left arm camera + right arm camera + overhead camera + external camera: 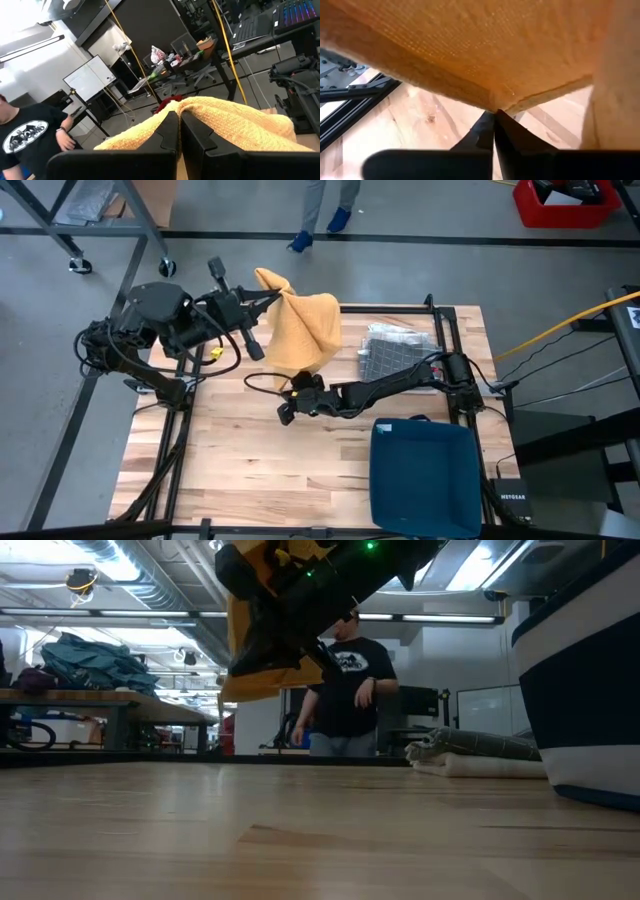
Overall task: Fold towel
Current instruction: Fold yellow towel
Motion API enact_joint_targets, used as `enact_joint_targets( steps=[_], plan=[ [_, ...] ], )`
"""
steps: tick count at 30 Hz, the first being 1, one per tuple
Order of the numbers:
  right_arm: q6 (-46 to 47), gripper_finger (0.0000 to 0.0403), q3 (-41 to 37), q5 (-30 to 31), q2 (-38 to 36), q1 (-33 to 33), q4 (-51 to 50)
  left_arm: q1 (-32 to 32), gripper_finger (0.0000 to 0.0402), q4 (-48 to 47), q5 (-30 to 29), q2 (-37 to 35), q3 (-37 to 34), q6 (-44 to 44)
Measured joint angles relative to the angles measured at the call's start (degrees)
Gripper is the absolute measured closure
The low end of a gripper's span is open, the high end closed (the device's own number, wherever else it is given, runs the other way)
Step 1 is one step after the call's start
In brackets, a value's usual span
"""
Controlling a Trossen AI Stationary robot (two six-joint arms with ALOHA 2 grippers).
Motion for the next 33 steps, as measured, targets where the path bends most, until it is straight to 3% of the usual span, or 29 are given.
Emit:
enact_joint_targets(
  steps=[11, 23, 33],
  plan=[
    [-0.35, 0.0396, 0.00, -8.96, -0.03, 0.09, 0.38, 0.07, 0.0401, -0.08, -1.05, 0.00, 0.00, 5.73],
    [-4.57, 0.0400, 0.00, -19.37, -0.87, 3.83, -0.96, 0.07, 0.0401, -0.68, -6.82, 0.00, 0.00, 10.19],
    [-4.48, 0.0383, 0.04, -18.03, -0.92, 9.21, -6.94, 0.02, 0.0401, -0.62, -7.57, 0.00, -0.02, 10.06]
  ],
)
